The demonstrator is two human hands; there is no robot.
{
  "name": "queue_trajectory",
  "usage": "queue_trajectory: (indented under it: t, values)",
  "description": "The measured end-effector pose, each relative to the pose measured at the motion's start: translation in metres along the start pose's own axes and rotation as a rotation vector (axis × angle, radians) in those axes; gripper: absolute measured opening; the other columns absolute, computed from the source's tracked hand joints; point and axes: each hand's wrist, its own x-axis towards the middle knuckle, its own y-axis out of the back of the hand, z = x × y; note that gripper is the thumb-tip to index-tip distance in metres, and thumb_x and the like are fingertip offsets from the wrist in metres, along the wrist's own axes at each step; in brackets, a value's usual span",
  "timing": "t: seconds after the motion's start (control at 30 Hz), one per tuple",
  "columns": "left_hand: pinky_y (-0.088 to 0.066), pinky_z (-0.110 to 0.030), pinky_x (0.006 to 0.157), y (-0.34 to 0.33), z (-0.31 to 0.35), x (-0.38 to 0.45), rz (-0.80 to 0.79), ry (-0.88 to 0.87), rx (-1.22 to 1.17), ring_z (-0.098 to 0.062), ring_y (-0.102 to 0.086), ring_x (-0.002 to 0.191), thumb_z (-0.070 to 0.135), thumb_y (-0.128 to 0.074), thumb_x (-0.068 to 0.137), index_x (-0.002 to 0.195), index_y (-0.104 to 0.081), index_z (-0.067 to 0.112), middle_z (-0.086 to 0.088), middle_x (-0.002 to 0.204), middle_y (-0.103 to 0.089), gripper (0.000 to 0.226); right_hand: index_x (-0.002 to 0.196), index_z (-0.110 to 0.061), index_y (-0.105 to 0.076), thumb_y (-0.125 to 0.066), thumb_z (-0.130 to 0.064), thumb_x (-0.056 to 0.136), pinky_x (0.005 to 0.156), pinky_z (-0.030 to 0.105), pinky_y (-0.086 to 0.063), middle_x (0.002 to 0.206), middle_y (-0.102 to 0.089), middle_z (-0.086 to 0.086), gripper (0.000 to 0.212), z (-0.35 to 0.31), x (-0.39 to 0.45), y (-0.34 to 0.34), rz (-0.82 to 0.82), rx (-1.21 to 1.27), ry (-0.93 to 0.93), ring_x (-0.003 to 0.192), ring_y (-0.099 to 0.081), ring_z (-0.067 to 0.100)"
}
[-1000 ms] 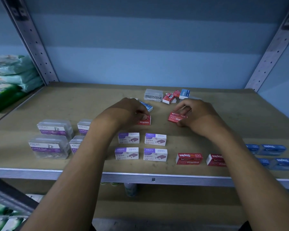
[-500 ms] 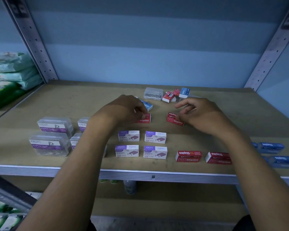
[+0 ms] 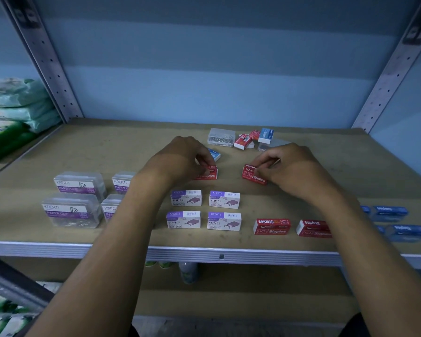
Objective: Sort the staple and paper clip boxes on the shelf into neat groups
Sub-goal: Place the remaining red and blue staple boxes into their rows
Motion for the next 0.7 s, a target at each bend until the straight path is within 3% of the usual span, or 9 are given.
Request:
queue_trajectory:
  t: [0.17, 0.43, 0.6, 0.7]
  values:
    - [-0.034, -0.007, 0.060, -0.001, 0.004, -0.002, 0.050, -0.038, -0.017, -0.002, -0.053, 0.078, 0.015, -0.068, 0.086, 0.104, -0.075, 0.029, 0.008, 0.109, -0.067, 0.023, 0.091, -0.029, -0.080, -0.079, -0.020, 0.085, 0.059, -0.001, -0.039, 0.078, -0.072, -0.016, 0.011, 0.005, -0.009, 0.010, 0.021, 0.012, 0.046, 0.066, -0.060, -0.015]
    - [-0.034, 0.004, 0.065, -0.002, 0.038, -0.017, 0.107, -0.243, -0.058, 0.012, -0.054, 0.074, 0.018, -0.068, 0.085, 0.101, -0.076, 0.030, 0.014, 0.099, -0.071, 0.021, 0.091, -0.032, -0.081, -0.080, -0.021, 0.082, 0.063, 0.002, -0.043, 0.078, -0.074, -0.017, 0.014, 0.013, -0.035, 0.038, 0.050, -0.017, 0.085, 0.071, -0.064, -0.009]
    - [-0.043, -0.007, 0.067, -0.010, 0.059, -0.025, 0.044, -0.287, -0.101, 0.004, -0.062, 0.077, 0.024, -0.070, 0.084, 0.100, -0.076, 0.032, 0.017, 0.095, -0.072, 0.019, 0.092, -0.034, -0.080, -0.081, -0.025, 0.083, 0.071, 0.017, -0.053, 0.082, -0.074, -0.019, 0.013, 0.019, -0.056, 0.057, 0.000, -0.022, 0.096, 0.076, -0.067, -0.003]
    - [-0.039, -0.003, 0.065, -0.016, 0.069, -0.028, 0.017, -0.311, -0.063, 0.011, -0.056, 0.072, 0.025, -0.070, 0.084, 0.102, -0.076, 0.031, 0.018, 0.095, -0.072, 0.019, 0.092, -0.033, -0.080, -0.081, -0.023, 0.083, 0.067, 0.014, -0.053, 0.082, -0.074, -0.017, 0.014, 0.025, -0.066, 0.064, -0.022, -0.030, 0.100, 0.077, -0.066, -0.001]
